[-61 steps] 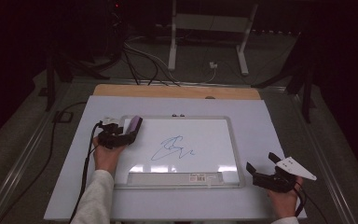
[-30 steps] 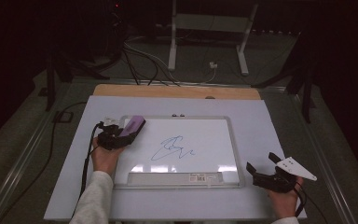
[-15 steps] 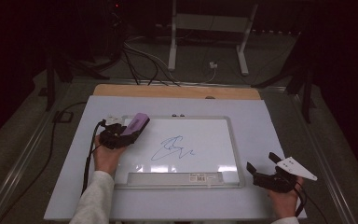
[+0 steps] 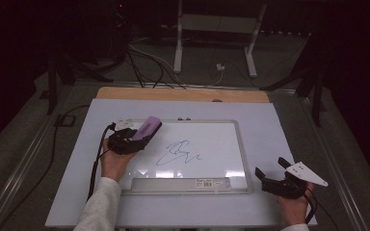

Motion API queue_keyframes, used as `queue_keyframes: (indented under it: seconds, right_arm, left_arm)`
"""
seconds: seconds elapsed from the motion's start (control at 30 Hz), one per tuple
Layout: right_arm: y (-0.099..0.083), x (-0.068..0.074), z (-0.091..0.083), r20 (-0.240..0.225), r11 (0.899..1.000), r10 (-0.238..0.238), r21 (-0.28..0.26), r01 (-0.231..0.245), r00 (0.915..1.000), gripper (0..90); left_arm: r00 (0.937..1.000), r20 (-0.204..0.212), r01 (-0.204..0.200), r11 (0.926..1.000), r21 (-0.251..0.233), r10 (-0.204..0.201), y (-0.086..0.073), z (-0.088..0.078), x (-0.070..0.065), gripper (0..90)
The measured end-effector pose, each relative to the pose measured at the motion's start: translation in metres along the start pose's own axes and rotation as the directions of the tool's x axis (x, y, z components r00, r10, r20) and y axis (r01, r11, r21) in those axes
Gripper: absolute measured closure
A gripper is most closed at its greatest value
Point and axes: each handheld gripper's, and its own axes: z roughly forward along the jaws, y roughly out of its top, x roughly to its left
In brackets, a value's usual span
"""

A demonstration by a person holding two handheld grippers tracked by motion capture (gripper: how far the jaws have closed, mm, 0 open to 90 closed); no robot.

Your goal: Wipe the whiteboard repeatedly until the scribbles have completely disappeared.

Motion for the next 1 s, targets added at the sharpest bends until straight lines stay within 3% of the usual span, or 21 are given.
queue_keyframes:
  seconds: [0.57, 1.0]
  right_arm:
    - [0.000, -0.001, -0.001, -0.001, 1.000, 0.001, -0.003, -0.001, 1.0000, 2.0]
    - [0.000, 0.000, 0.000, 0.000, 1.000, -0.002, -0.003, 0.002, 1.0000, 2.0]
  left_arm:
    - [0.9964, 0.003, -0.085, 0.9958, 0.035, 0.085, -0.003, 0.008, -0.028, 40.6]
    - [0.9962, 0.014, -0.087, 0.9950, 0.050, 0.086, -0.014, 0.020, -0.040, 40.6]
